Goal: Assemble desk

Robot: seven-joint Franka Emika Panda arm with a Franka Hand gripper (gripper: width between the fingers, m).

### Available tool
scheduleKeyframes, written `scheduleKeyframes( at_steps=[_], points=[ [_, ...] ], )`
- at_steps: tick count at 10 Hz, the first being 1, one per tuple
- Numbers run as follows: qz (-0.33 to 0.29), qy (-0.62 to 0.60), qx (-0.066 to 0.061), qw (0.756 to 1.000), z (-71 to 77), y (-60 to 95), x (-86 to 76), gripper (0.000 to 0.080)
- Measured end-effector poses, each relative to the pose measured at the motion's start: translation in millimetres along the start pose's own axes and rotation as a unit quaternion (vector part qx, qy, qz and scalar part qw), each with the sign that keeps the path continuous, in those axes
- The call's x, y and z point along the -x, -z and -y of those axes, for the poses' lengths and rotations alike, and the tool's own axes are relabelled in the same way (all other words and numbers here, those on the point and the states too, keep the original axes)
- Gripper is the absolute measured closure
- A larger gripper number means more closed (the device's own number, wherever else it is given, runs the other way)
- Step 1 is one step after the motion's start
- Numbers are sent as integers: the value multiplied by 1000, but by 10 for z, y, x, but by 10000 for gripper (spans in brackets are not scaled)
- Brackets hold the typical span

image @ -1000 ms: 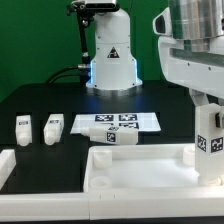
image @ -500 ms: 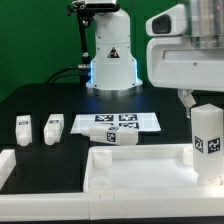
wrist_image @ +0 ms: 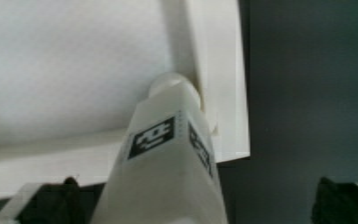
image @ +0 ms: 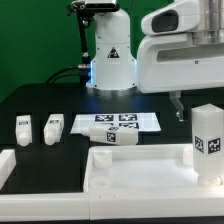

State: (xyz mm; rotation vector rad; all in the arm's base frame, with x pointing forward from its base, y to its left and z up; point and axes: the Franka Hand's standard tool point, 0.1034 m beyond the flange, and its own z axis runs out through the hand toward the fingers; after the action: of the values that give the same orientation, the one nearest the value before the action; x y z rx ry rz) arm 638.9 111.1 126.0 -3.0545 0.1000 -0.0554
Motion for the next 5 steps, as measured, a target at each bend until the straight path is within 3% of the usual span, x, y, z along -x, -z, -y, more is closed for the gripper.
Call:
scheduleKeyframes(
  at_steps=[2, 5],
  points=[
    [-1, 132, 2, 991, -12, -15, -23, 150],
    [0, 145, 0, 989, -7, -20, -19, 162]
  ],
)
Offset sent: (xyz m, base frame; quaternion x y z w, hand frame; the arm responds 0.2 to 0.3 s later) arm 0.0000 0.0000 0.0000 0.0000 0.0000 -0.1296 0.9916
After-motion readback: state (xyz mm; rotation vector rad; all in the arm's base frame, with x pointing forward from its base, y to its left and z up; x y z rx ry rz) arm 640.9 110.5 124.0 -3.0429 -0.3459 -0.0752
